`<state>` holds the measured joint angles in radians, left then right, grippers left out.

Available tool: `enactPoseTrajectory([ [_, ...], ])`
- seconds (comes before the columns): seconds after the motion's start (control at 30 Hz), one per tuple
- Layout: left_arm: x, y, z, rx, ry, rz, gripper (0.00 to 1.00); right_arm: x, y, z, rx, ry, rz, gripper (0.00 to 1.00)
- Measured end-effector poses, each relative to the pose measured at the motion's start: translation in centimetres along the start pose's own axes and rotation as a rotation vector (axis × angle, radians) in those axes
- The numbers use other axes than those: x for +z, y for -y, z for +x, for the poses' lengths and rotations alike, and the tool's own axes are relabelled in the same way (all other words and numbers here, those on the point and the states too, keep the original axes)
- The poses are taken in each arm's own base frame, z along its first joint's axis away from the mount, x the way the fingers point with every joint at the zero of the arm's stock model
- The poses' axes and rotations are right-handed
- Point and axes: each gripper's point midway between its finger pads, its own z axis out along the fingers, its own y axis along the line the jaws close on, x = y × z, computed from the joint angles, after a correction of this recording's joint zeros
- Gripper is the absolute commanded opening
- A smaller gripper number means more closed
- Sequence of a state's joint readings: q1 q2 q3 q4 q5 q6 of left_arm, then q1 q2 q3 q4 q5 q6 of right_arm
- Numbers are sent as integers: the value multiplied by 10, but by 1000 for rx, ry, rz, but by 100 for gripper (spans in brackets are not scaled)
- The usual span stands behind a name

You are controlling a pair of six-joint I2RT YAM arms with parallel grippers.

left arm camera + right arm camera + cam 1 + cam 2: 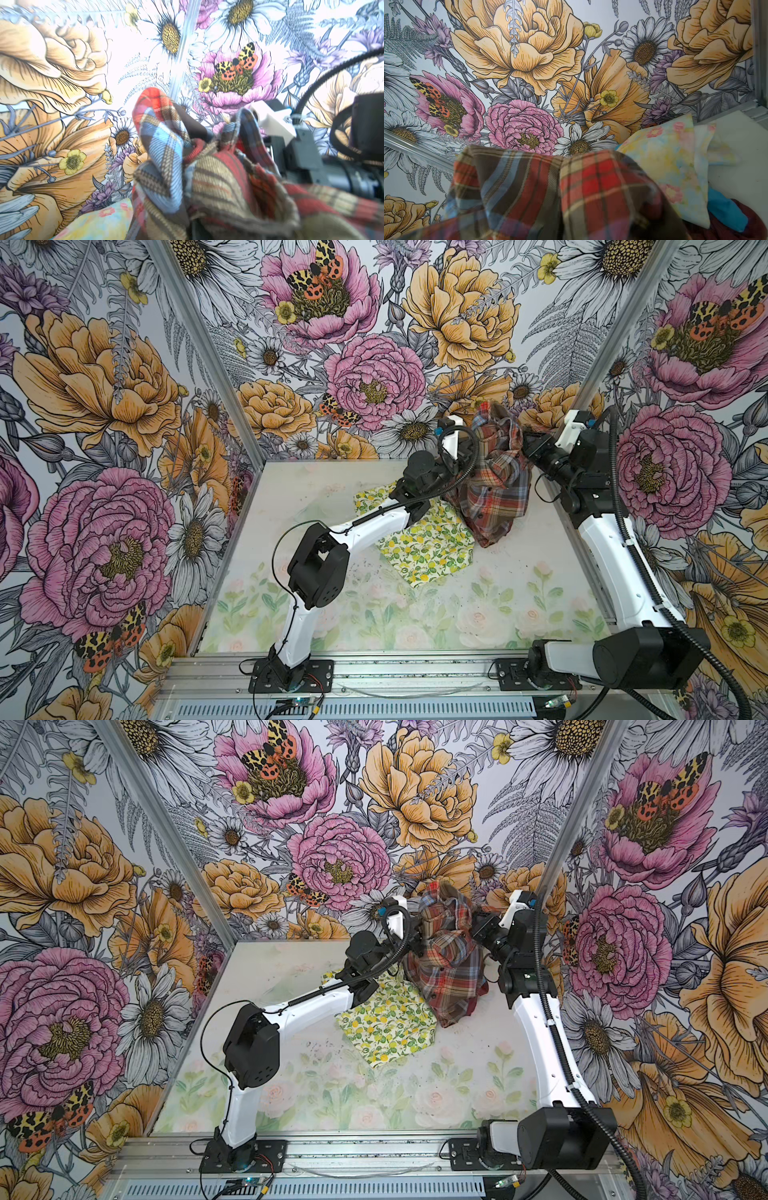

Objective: Pick out a specific cloth from the pile
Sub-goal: 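Grasp the hanging plaid shirt with the left gripper below the right gripper, then carry the plaid shirt with the left gripper while the right gripper withdraws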

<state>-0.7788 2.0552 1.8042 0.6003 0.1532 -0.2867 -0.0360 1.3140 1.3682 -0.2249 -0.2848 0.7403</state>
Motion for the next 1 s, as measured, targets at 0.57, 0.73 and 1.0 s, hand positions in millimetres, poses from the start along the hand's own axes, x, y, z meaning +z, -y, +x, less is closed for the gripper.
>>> enactPoseTrajectory([
  [0.57, -8, -79, -94, 34, -112, -218, 0, -11, 36, 51, -165, -86, 57, 86],
  [0.73, -42, -118, -122, 36, -172, -332, 0, -8, 29, 61, -204, -104, 46, 86],
  [1.0, -120, -159, -204, 69, -155, -492, 0, 7, 13, 86, -273, -160, 16, 86],
])
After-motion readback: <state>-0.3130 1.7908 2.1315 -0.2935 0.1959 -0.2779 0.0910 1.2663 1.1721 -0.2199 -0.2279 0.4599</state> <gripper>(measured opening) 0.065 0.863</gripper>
